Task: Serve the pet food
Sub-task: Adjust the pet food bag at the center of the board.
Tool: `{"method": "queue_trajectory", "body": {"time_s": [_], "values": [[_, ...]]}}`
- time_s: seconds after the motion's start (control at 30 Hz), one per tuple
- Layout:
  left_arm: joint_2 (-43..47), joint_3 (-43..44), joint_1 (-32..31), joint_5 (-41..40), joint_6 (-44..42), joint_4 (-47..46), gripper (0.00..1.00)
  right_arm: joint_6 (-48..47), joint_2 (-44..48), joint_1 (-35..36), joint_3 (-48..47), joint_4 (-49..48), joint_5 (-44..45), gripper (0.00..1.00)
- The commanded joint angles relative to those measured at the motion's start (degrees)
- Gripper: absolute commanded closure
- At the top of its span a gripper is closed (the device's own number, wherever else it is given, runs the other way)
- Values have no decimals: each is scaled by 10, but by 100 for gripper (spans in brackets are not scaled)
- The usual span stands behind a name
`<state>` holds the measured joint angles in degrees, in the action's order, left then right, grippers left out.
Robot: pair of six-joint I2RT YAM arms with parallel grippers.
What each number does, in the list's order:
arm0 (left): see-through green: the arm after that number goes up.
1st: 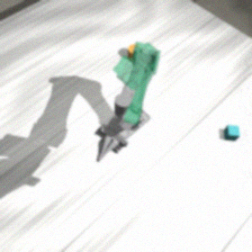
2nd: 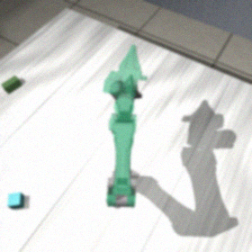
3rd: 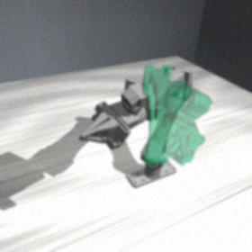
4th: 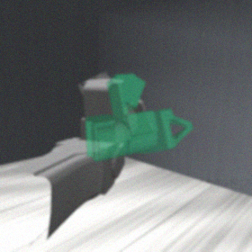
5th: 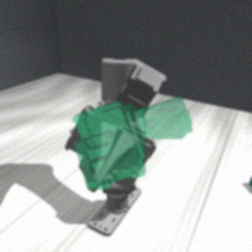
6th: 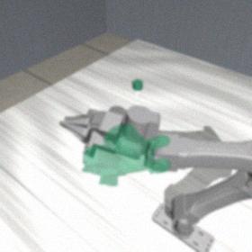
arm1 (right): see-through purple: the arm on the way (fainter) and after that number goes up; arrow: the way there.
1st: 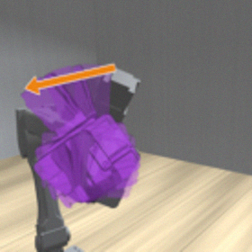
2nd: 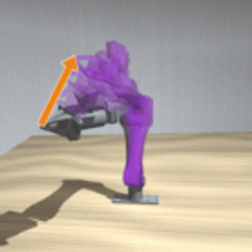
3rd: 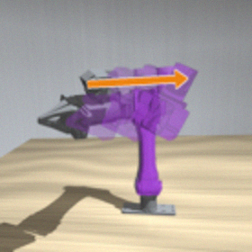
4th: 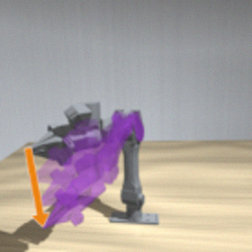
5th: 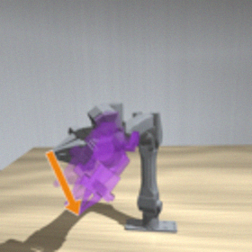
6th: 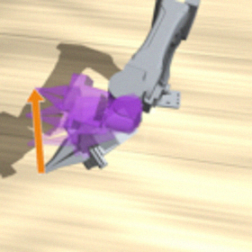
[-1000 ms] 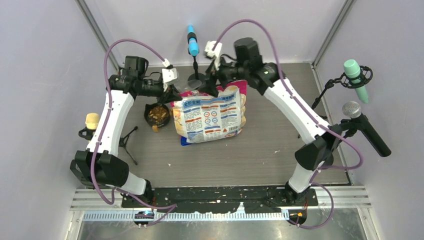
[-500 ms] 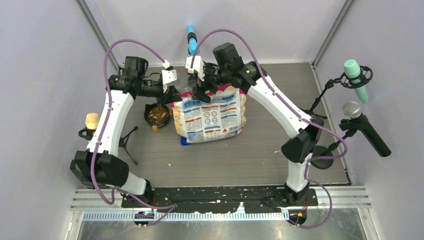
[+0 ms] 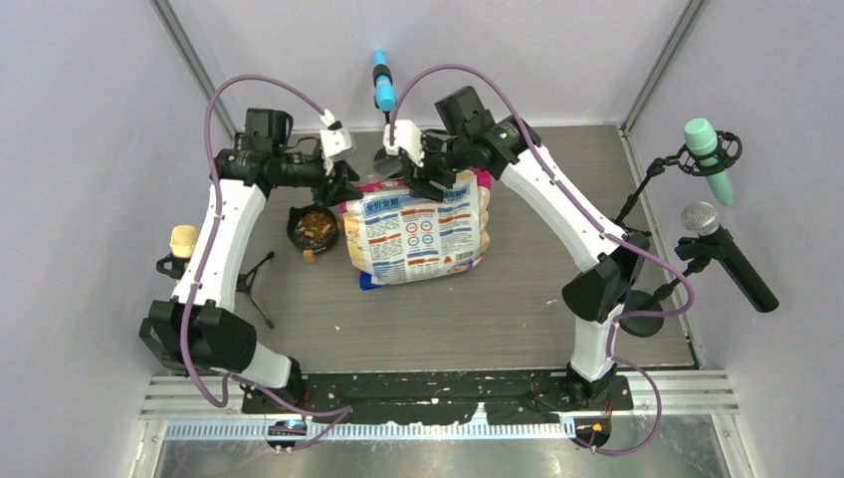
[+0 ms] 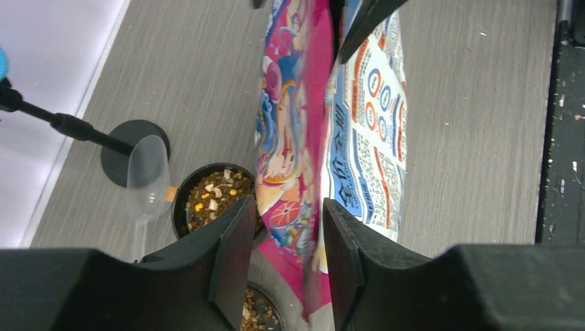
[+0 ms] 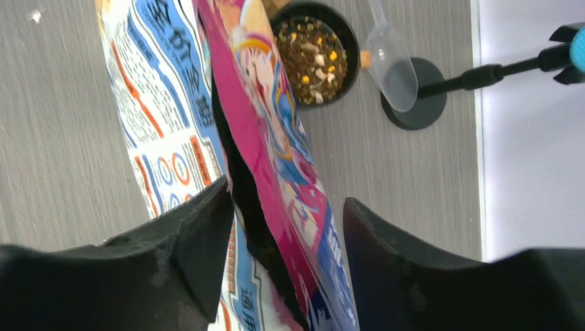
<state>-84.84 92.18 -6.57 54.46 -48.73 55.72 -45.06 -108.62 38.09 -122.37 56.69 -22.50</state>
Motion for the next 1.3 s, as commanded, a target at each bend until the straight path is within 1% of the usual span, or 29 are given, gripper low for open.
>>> {"method": "queue_trajectory", "body": {"time_s": [0.0, 0.03, 0.07, 0.13, 0.17, 0.27, 0.33, 0.37, 0.4, 0.43, 0.5, 0.53, 0.63, 0.7, 0.73, 0.8, 0.87, 0.97, 1.07, 1.13, 1.17, 1.27], "values": [[21, 4, 10, -20, 54, -60, 55, -31, 17, -11, -13, 38, 27, 50], [25, 2, 13, -25, 61, -68, 54, -33, 12, -11, -17, 40, 26, 56], [27, 1, 16, -34, 70, -77, 53, -33, 9, -11, -20, 44, 25, 71], [33, -2, 24, -47, 88, -97, 52, -29, 0, -11, -28, 46, 26, 91], [36, -4, 28, -51, 95, -105, 50, -23, 1, -11, -29, 44, 26, 94], [46, -6, 37, -53, 121, -128, 39, 11, 17, -15, -17, 31, 16, 95], [53, -6, 38, -58, 135, -145, 28, 46, 38, -25, -2, 16, -11, 95], [55, -7, 38, -61, 144, -153, 16, 60, 55, -30, 5, 12, -33, 95], [56, -6, 38, -66, 157, -163, 2, 88, 63, -40, 17, 5, -42, 95], [57, -7, 38, -74, 170, -175, 1, 104, 77, -50, 22, 4, -61, 95], [61, -11, 38, -96, 205, -206, 0, 150, 101, -59, 46, -4, -56, 95], [61, -12, 38, -110, 230, -224, 0, 181, 123, -60, 75, -19, -46, 95], [58, -2, 38, -155, 314, -267, 0, 229, 170, -68, 128, -44, -8, 95], [58, 3, 38, -217, 388, -309, 0, 284, 203, -74, 163, -66, 13, 95], [58, 6, 38, -248, 441, -321, 0, 295, 226, -76, 186, -69, 31, 95], [57, 22, 38, -279, 462, -316, 0, 329, 260, -81, 218, -82, 68, 95], [74, 9, 38, -248, 450, -318, 0, 371, 291, -90, 243, -90, 97, 95], [93, -29, 36, -203, 484, -349, 0, 439, 328, -98, 267, -85, 126, 95], [108, -90, 18, -184, 554, -379, 1, 513, 347, -98, 277, -68, 171, 95], [121, -146, -7, -191, 588, -408, 2, 595, 358, -97, 282, -65, 196, 95], [128, -172, -25, -196, 602, -416, 3, 620, 364, -98, 287, -66, 205, 95], [139, -250, -92, -227, 638, -441, 6, 735, 370, -98, 296, -81, 219, 95]]}}
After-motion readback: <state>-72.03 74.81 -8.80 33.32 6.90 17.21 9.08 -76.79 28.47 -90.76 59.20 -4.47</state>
